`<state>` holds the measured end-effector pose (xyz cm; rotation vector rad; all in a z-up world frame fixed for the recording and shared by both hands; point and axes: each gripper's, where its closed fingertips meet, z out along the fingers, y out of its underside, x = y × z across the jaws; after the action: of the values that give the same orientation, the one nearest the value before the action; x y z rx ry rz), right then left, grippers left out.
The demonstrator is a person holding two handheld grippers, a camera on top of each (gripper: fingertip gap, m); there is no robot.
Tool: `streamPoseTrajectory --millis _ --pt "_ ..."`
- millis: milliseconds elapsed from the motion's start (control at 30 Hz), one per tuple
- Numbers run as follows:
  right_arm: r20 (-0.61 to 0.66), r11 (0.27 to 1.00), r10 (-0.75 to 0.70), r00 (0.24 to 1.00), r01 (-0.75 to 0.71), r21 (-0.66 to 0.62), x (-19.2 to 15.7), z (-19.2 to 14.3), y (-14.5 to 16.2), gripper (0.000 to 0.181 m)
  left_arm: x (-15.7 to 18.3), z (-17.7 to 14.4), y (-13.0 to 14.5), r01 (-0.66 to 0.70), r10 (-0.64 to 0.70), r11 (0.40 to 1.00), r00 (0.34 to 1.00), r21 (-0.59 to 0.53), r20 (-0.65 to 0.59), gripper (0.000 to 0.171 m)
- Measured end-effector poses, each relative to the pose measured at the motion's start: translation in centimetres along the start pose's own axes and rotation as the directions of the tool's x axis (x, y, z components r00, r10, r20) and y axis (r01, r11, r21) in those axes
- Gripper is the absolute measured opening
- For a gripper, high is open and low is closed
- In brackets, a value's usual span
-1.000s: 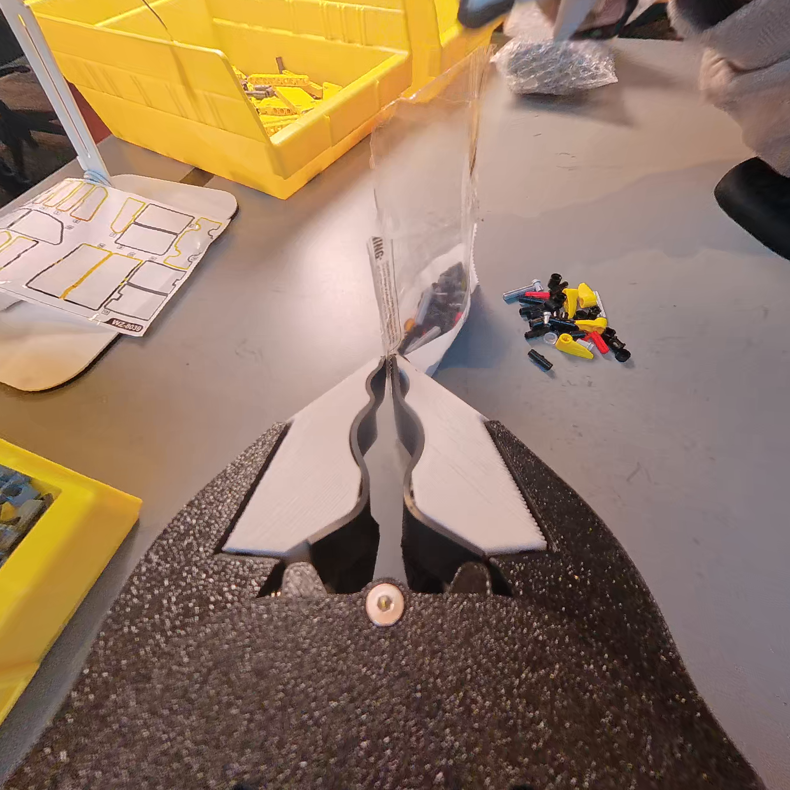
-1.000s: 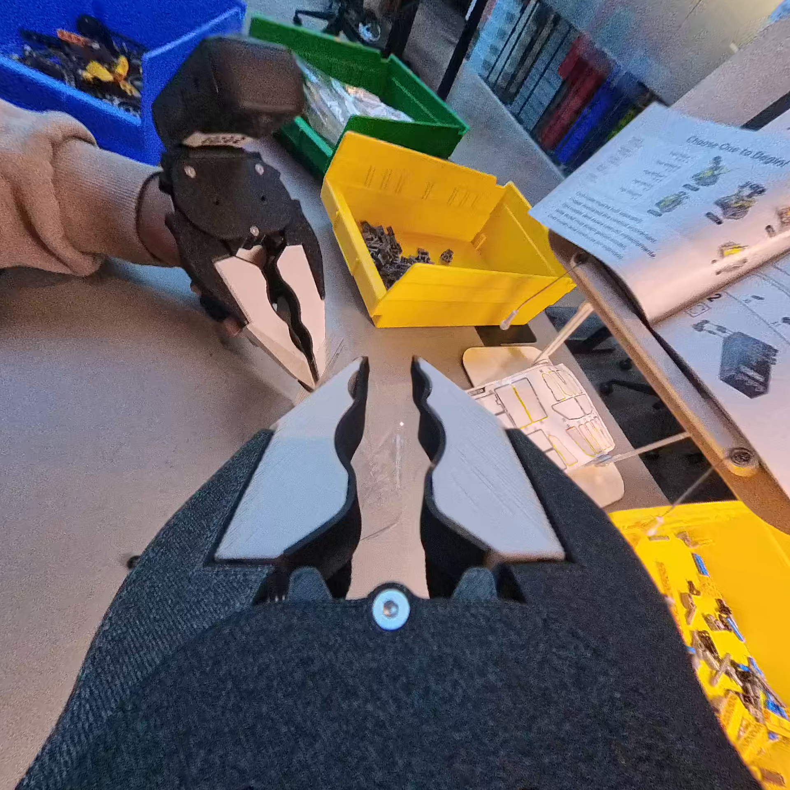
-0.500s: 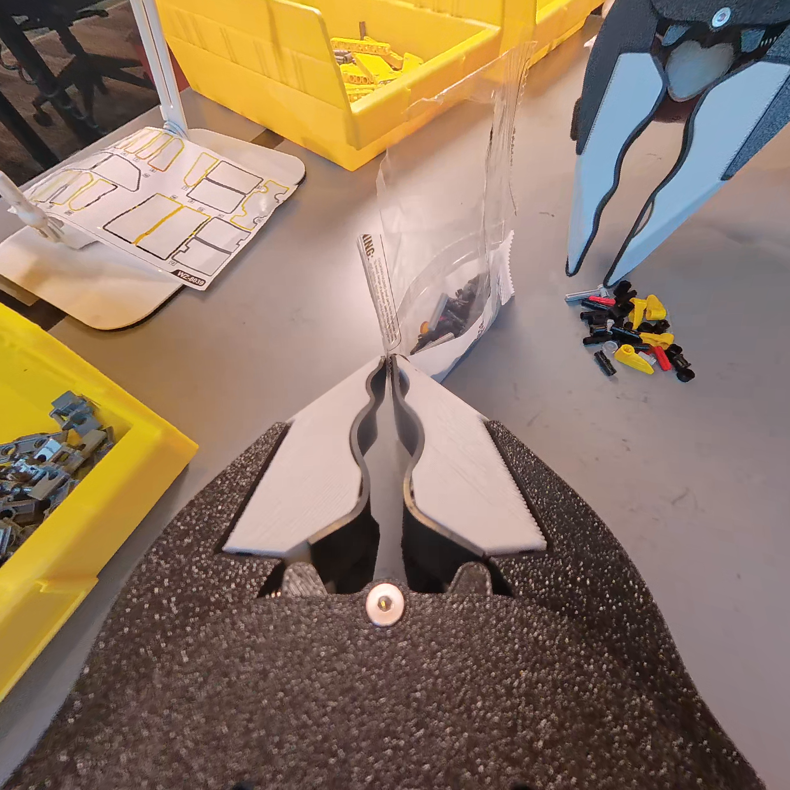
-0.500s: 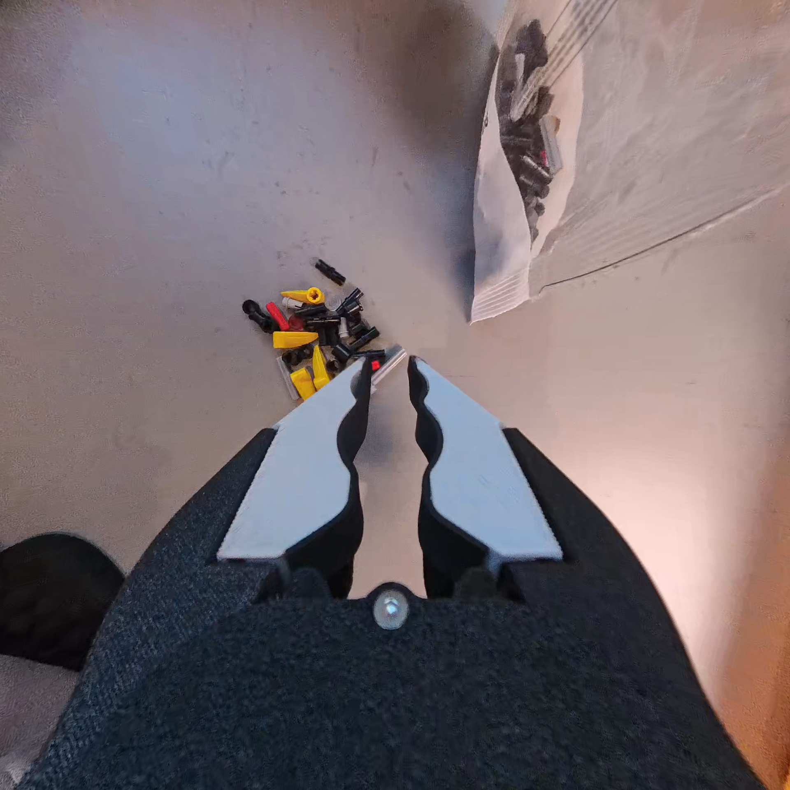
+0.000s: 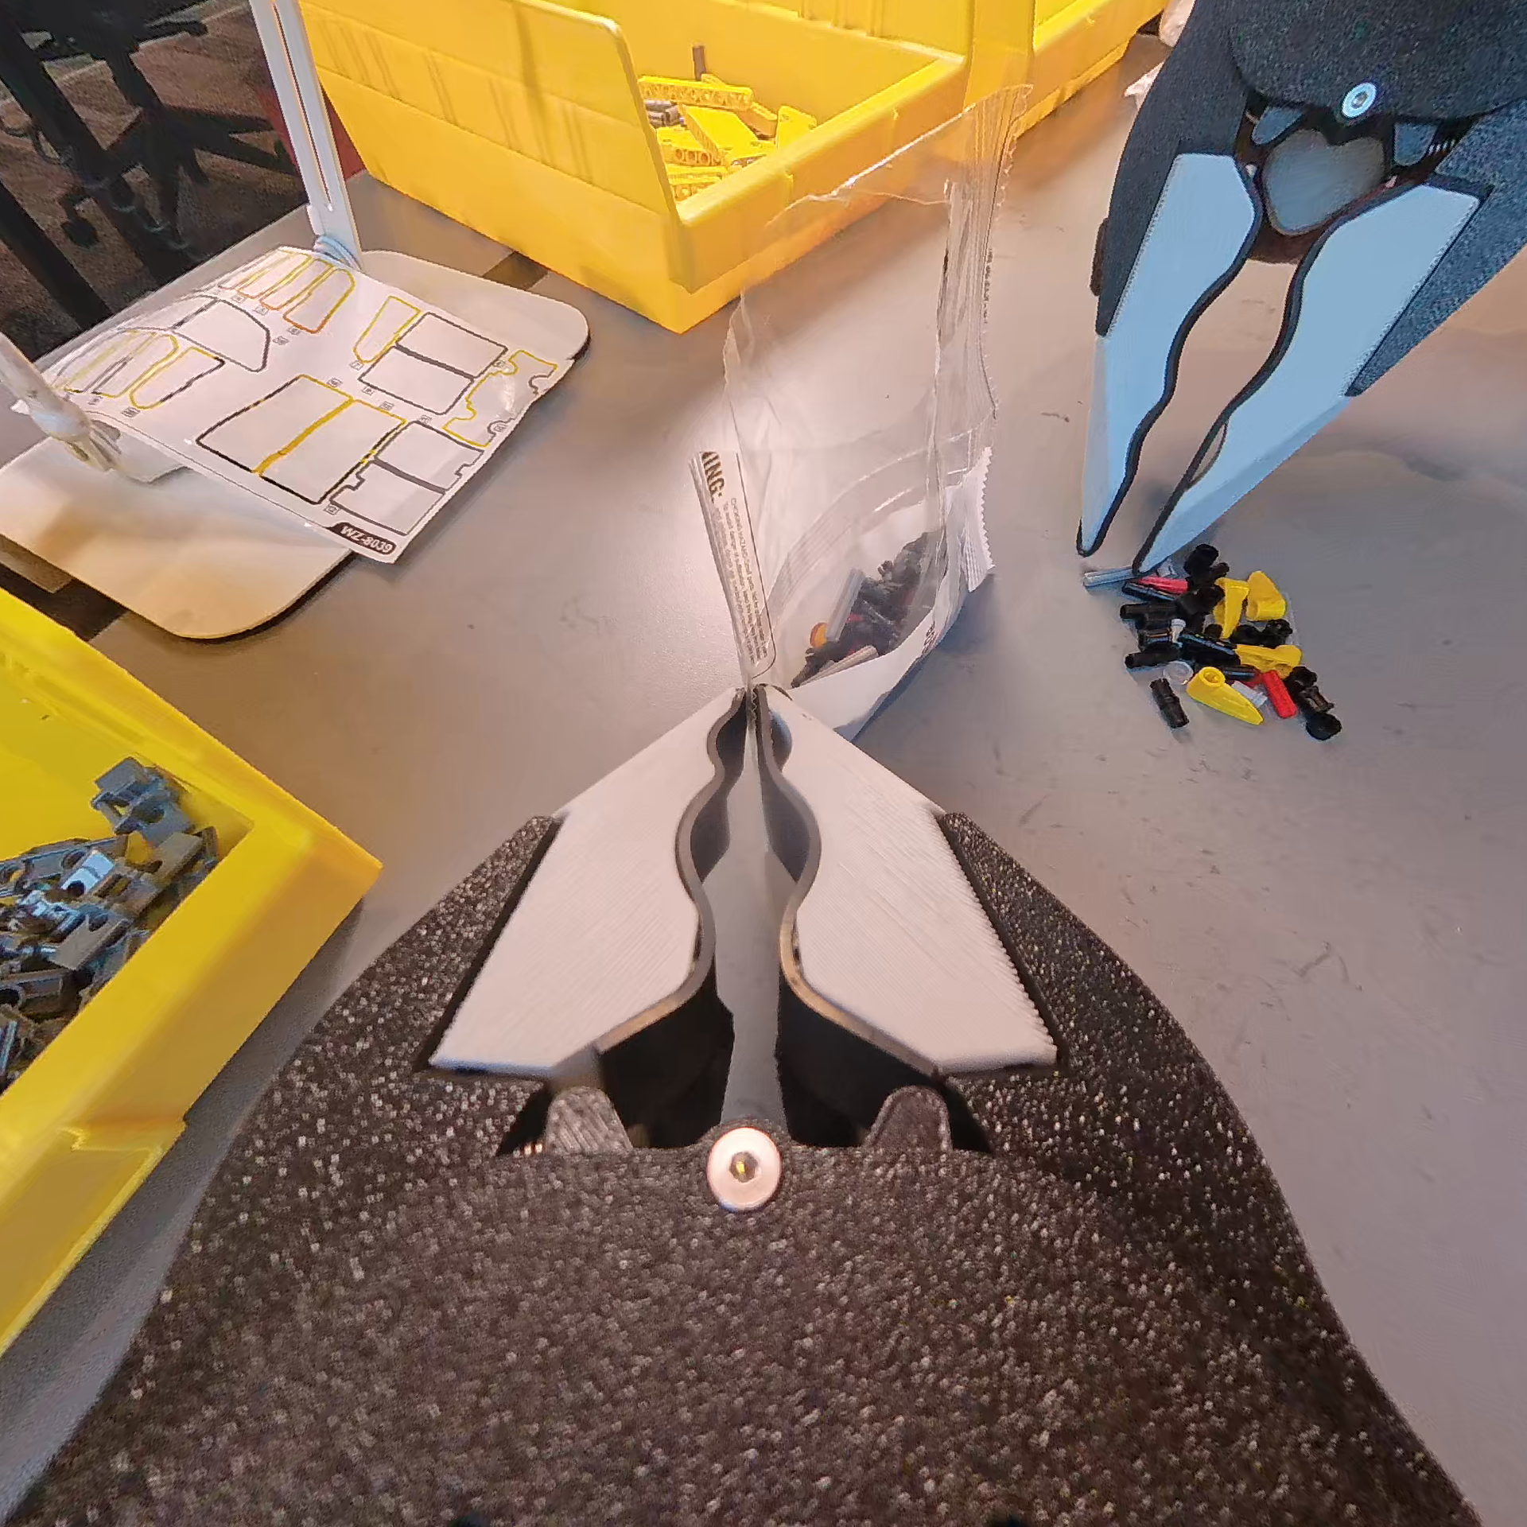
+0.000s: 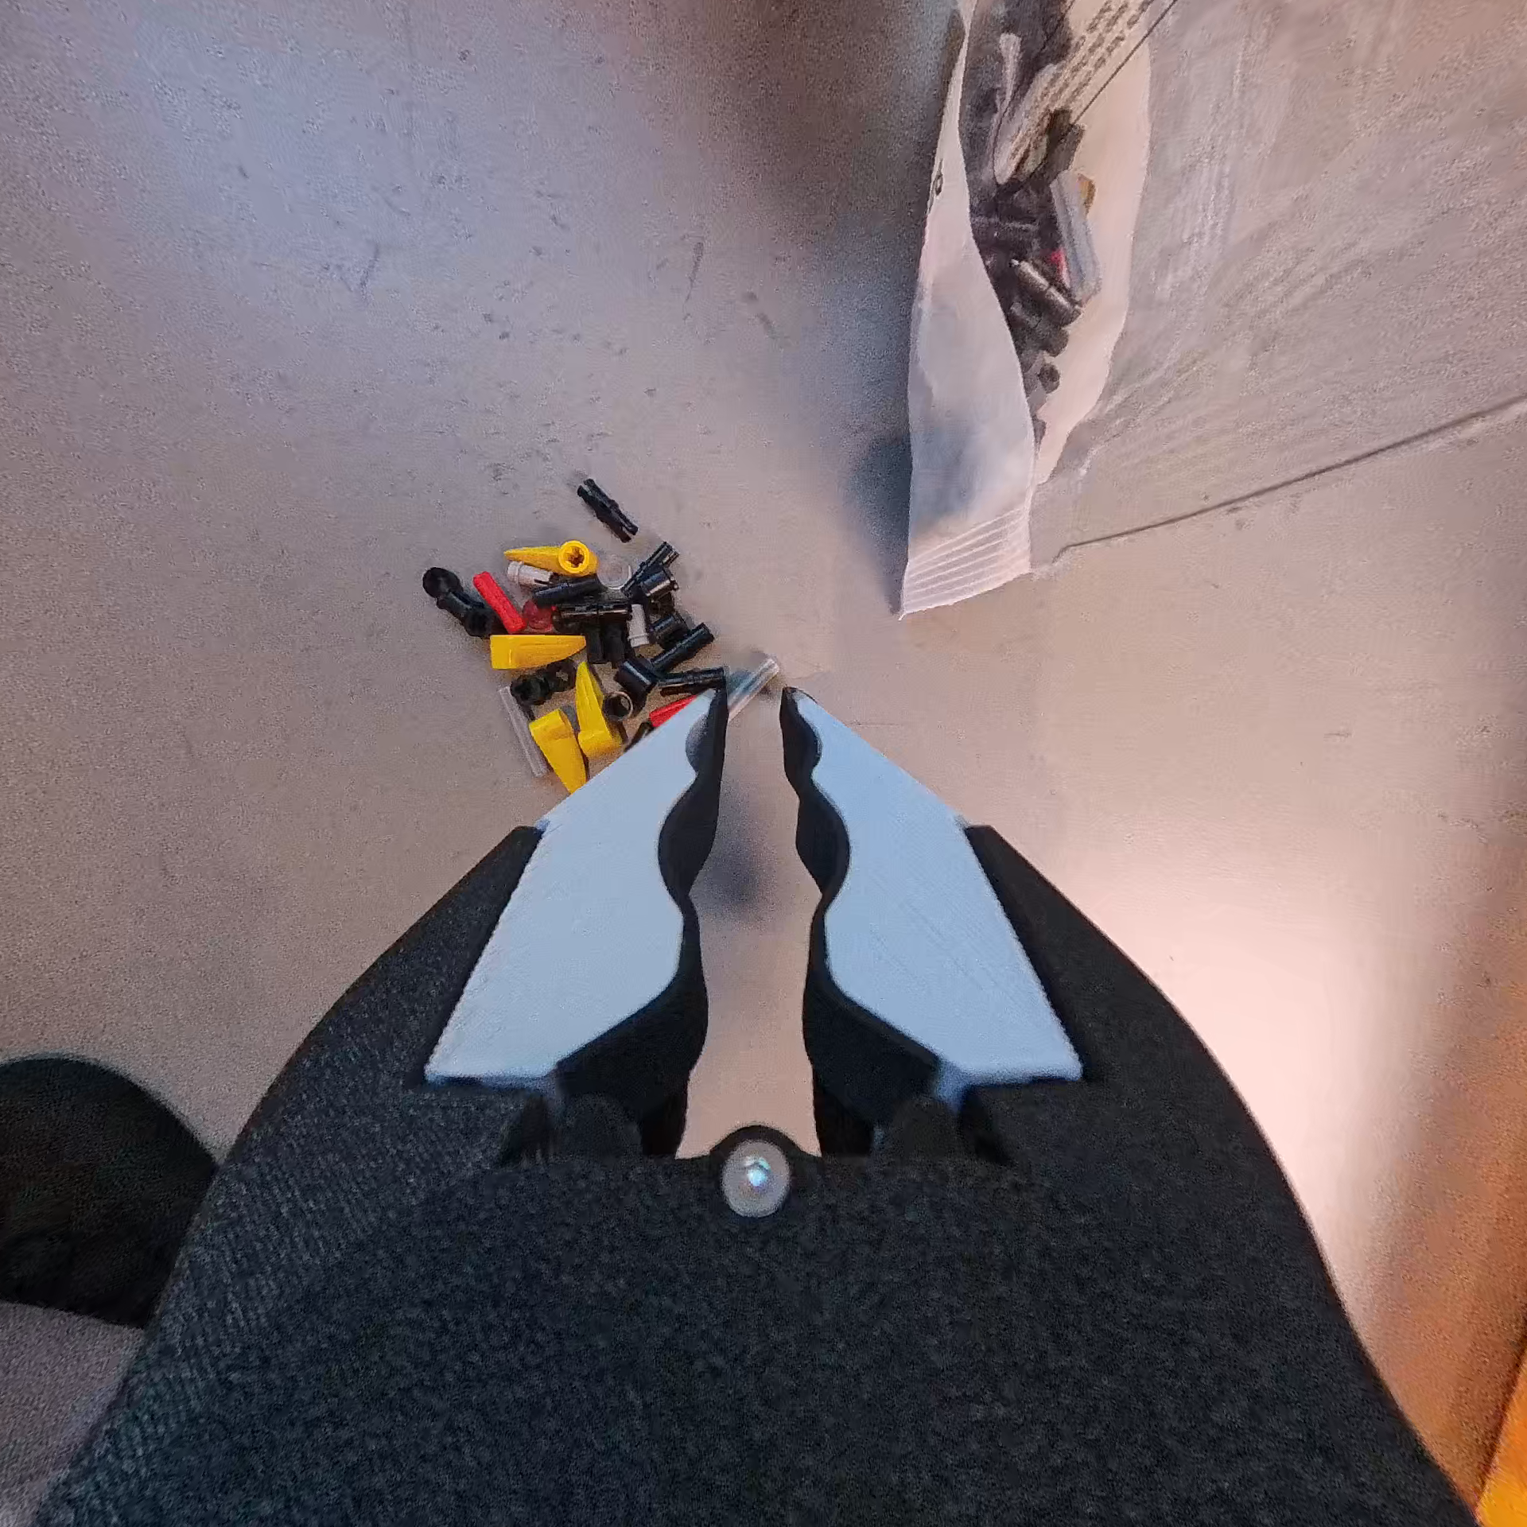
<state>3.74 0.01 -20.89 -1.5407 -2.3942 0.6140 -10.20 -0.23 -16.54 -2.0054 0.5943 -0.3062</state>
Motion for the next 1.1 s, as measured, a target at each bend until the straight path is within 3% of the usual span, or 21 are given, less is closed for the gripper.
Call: streamPoseTrajectory --millis 400,500,600,667,700,867,967,1033,1100 --pt "-0.014 1.0 -0.017 1.0 0.017 0.007 0.4 0.1 0.2 0.003 0.1 0.0 0.0 -0.001 0.001 1.0 1.0 0.001 -0.003 0.0" --pt "-0.035 0.976 -0.066 0.997 0.071 0.207 -0.1 -2.5 -3.6 0.003 0.3 0.0 0.0 -0.011 0.011 1.0 1.0 0.002 -0.013 0.0" --pt "-0.238 0.835 -0.049 0.97 0.171 0.523 1.2 -8.4 -10.3 0.003 1.0 0.0 -0.2 -0.035 0.036 0.999 0.998 0.017 -0.051 0.0" --pt "-0.353 0.744 0.038 0.935 0.209 0.634 2.5 -11.6 -12.7 0.004 1.7 0.1 -0.4 -0.056 0.059 0.998 0.995 0.032 -0.076 0.0" --pt "-0.381 0.733 0.063 0.923 0.216 0.645 3.0 -12.0 -13.0 0.004 1.9 0.0 -0.6 -0.066 0.069 0.997 0.994 0.037 -0.083 0.0" --pt "-0.441 0.805 0.074 0.894 0.207 0.556 4.8 -9.2 -11.8 0.016 2.6 0.1 -0.8 -0.088 0.092 0.995 0.991 0.043 -0.096 0.0" --pt "-0.381 0.738 0.11 0.918 0.181 0.65 4.2 -11.8 -12.3 0.016 2.1 0.0 -0.6 -0.083 0.085 0.996 0.993 0.033 -0.078 0.0" --pt "-0.344 0.754 0.106 0.933 0.15 0.639 4.2 -12.5 -11.1 0.018 1.6 0.0 -0.5 -0.068 0.069 0.997 0.996 0.023 -0.056 0.0" --pt "-0.407 0.774 0.119 0.906 0.172 0.61 5.3 -13.0 -9.7 0.017 1.3 0.0 -0.4 -0.06 0.061 0.998 0.997 0.02 -0.049 0.0"
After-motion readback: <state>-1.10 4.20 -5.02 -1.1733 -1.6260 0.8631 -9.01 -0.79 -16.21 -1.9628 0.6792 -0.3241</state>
